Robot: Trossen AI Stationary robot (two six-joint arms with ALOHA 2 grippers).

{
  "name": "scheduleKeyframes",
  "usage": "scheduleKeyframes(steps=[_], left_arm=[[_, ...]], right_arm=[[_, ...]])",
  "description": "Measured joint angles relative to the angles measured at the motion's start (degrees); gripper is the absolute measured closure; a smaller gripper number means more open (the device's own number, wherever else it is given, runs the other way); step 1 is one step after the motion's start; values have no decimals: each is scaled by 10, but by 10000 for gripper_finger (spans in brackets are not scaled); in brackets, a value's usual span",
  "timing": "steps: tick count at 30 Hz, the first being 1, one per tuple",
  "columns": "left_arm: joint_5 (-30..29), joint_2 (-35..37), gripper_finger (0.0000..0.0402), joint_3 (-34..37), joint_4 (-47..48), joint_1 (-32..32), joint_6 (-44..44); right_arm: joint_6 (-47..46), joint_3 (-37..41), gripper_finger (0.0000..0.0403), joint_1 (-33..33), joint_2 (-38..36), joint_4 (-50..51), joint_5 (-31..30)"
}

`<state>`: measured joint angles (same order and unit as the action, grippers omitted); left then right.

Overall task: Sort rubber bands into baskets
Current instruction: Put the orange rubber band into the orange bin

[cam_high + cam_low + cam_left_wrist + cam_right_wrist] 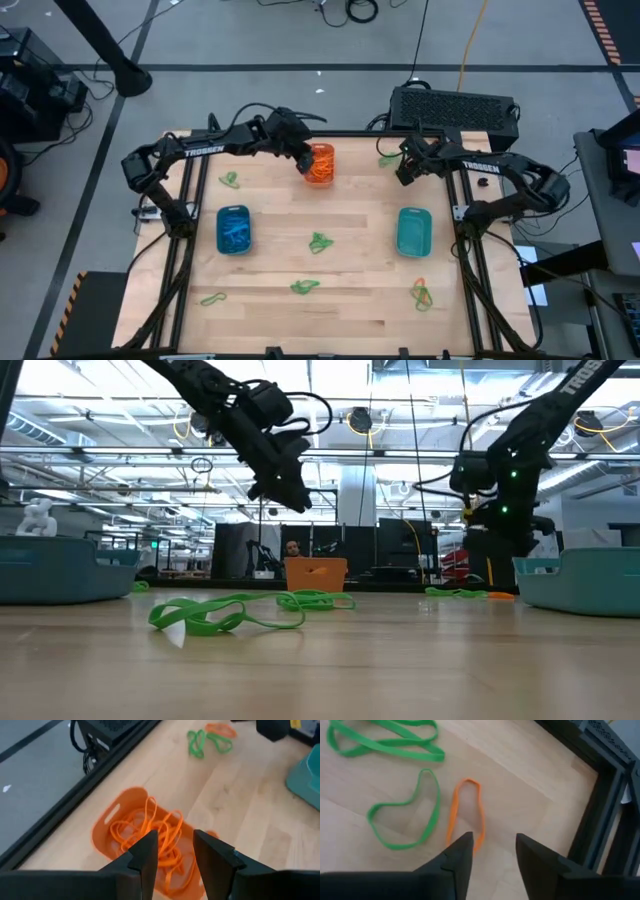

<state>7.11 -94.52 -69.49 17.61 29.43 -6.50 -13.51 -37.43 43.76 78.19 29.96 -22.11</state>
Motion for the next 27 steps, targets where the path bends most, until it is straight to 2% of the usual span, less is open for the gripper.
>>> scheduleKeyframes(steps=[2, 6, 11, 14, 19, 20, 27], left_arm=[[0, 0, 271, 0, 14, 0, 5], [0, 0, 271, 0, 27, -5, 21], [0, 0, 271, 0, 25, -7, 26], [-1, 0, 271, 0, 25, -7, 29], [-1, 0, 271, 0, 25, -6, 30], [-1, 0, 271, 0, 25, -6, 30], [-1, 0, 271, 0, 25, -7, 40]], right_arm=[[9, 0, 251, 11, 16, -7, 7], [27, 0, 241, 34, 56, -33, 60], [29, -3, 249, 29, 80, -41, 34], [36, -3, 278, 30, 76, -36, 44], [40, -2, 381, 32, 76, -28, 52], [41, -1, 391, 32, 76, -27, 52], [44, -1, 401, 32, 63, -25, 55]])
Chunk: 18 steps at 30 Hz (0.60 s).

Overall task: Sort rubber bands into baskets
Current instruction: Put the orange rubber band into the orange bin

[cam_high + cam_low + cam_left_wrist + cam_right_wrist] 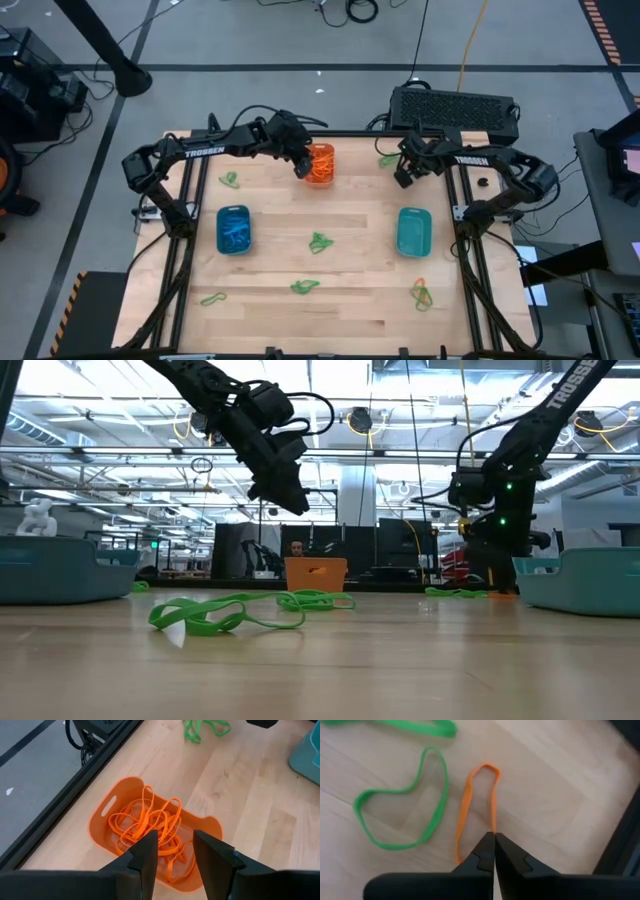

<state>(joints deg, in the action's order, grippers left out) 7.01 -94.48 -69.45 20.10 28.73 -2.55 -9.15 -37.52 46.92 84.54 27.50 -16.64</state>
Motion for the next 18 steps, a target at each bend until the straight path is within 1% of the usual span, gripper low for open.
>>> scheduleKeyframes(steps=[3, 4, 6, 8, 10, 13, 16, 18], left_arm=[[2, 0, 272, 0, -2, 0, 4], [12, 0, 272, 5, -16, 0, 3], [54, 1, 272, 29, -83, -2, -3], [116, 1, 272, 56, -156, -8, -15], [162, 1, 272, 85, -233, -17, -34], [169, 1, 272, 126, -335, -33, -89], [167, -11, 272, 147, -438, -54, -133], [168, -23, 272, 152, -469, -68, -149]], right_arm=[[0, 0, 402, 0, -25, 1, 1], [0, 0, 402, -1, -37, 3, 2], [-1, 0, 402, -3, -66, 12, 5], [-1, 0, 402, -10, -99, 17, 15], [-1, 0, 402, -21, -134, 15, 46], [-1, 0, 402, -50, -183, -11, 100], [-7, 0, 403, -88, -220, -56, 146], [-13, 0, 403, -118, -235, -88, 170]])
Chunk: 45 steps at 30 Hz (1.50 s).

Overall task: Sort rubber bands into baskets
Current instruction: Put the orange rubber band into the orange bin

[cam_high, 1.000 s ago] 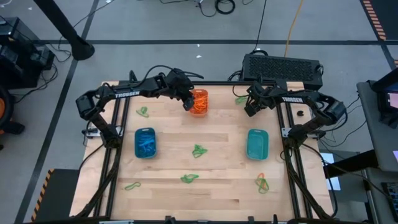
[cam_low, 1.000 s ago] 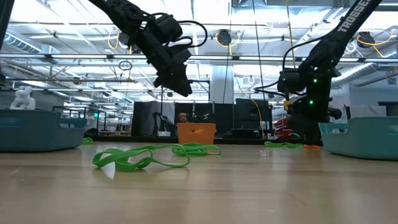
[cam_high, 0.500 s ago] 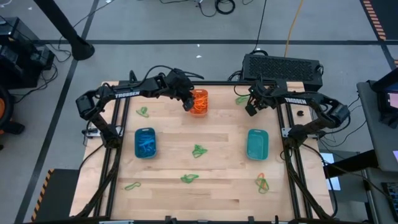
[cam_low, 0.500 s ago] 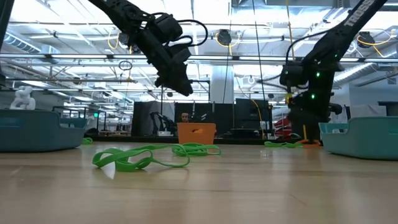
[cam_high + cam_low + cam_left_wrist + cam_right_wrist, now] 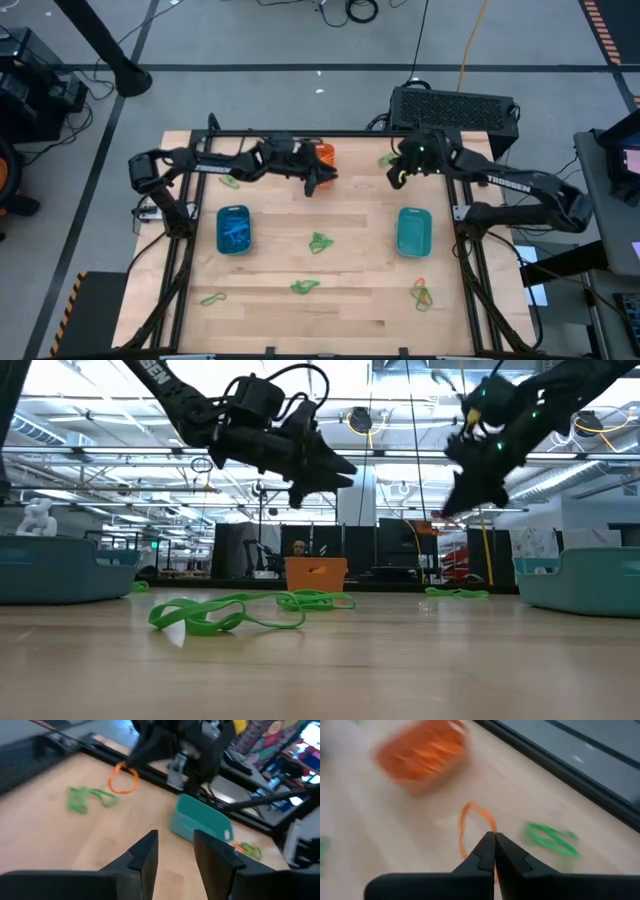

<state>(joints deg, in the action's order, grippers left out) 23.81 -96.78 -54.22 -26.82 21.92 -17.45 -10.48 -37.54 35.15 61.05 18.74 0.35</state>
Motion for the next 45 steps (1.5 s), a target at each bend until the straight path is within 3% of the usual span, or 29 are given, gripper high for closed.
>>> scheduleKeyframes(steps=[8, 15, 23, 45], left_arm=[[-31, -57, 272, -18, -81, -18, -104], [-34, -88, 272, -27, -89, -18, -124], [-28, -100, 272, -37, -129, -37, -135], [-61, -109, 272, -45, -133, -74, -91]], right_arm=[[-24, 0, 403, -112, -2, -85, 14], [-39, 0, 402, -161, 0, -113, 12], [-49, 0, 402, -173, 4, -113, 6], [-60, 0, 402, -195, 4, -143, 8]])
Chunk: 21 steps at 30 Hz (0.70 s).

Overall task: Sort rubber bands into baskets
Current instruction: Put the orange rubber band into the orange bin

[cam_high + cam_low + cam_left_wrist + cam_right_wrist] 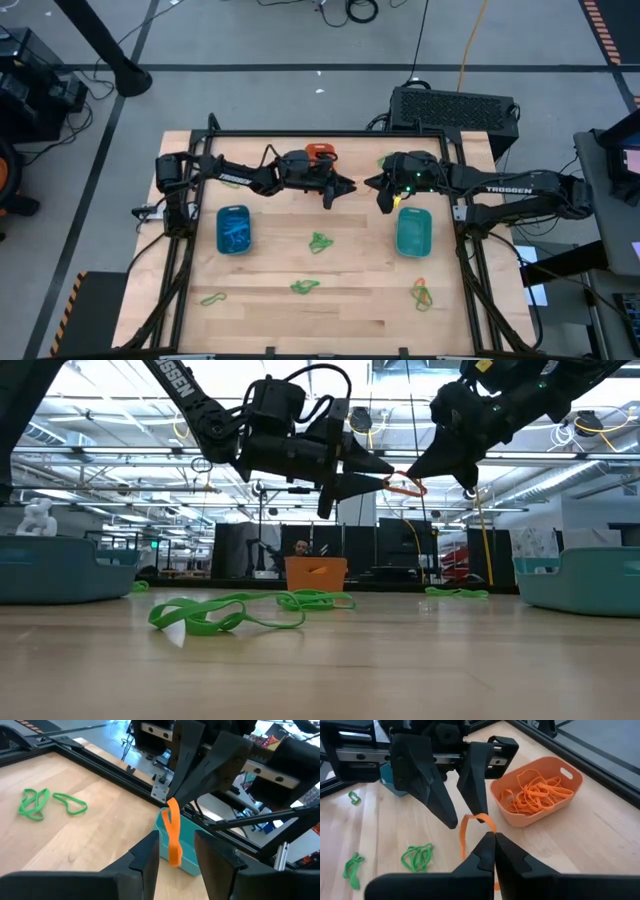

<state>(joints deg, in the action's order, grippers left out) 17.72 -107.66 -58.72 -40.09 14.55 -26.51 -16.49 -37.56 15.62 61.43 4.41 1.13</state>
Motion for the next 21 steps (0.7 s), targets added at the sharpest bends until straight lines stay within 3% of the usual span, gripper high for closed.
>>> scheduleKeyframes(steps=[7, 15, 21], left_arm=[[0, 0, 283, 0, 6, -1, 3], [0, 0, 387, 0, 6, 0, 30], [0, 0, 396, 0, 6, 2, 46]], right_arm=[[-4, 0, 402, 0, 0, 0, 1], [2, 0, 403, 0, 0, 0, 3], [26, 0, 381, 0, 0, 1, 3]])
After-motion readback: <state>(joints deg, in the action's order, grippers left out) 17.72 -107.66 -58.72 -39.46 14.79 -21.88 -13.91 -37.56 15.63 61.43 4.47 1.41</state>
